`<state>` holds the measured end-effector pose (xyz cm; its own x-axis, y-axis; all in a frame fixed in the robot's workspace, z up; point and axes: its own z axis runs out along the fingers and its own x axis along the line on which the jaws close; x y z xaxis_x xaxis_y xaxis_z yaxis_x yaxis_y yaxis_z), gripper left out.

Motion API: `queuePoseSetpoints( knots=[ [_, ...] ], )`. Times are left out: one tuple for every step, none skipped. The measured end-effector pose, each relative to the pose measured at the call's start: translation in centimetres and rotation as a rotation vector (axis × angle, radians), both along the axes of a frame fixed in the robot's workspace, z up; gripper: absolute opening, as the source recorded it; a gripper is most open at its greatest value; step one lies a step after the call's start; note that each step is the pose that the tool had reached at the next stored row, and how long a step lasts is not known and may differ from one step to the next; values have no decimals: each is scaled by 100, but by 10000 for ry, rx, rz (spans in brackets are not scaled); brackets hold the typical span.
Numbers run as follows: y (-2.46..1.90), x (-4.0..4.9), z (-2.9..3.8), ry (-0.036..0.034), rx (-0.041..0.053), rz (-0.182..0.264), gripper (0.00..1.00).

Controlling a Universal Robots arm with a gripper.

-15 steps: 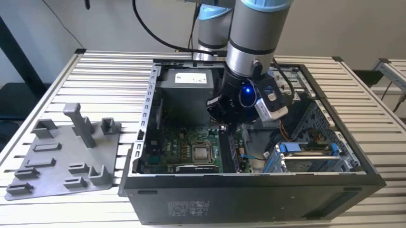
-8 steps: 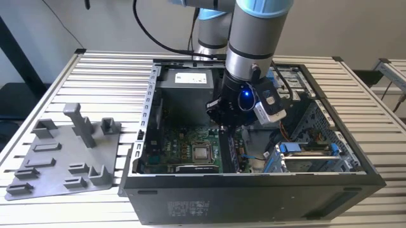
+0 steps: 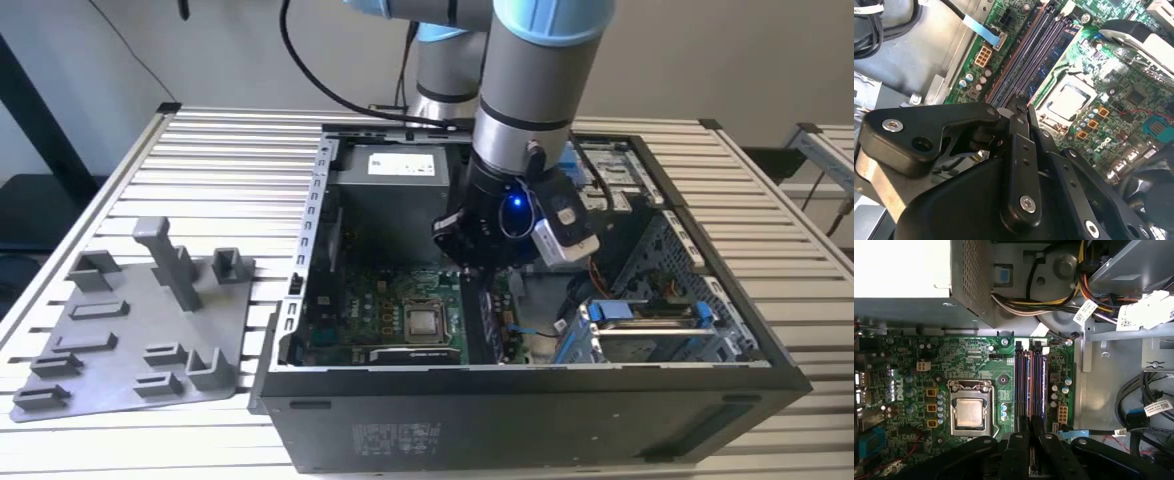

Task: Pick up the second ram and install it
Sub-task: 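Insert the second ram into the second slot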

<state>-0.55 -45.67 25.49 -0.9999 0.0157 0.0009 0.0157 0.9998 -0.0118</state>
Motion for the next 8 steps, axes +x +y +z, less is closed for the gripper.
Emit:
queuePoseSetpoints(
  knots=[
    [0,-7,-17,-3,13,-1,14],
    [0,-14,-33,-5,20,0,14],
    [0,-18,-49,-7,29,-1,14],
    [0,-21,-67,-9,37,-4,14],
    [0,-23,-86,-9,40,-13,14],
    [0,-26,-105,-10,44,-38,14],
    [0,-31,-123,-10,45,-77,14],
    [0,-35,-141,-11,46,-125,14]
  ],
)
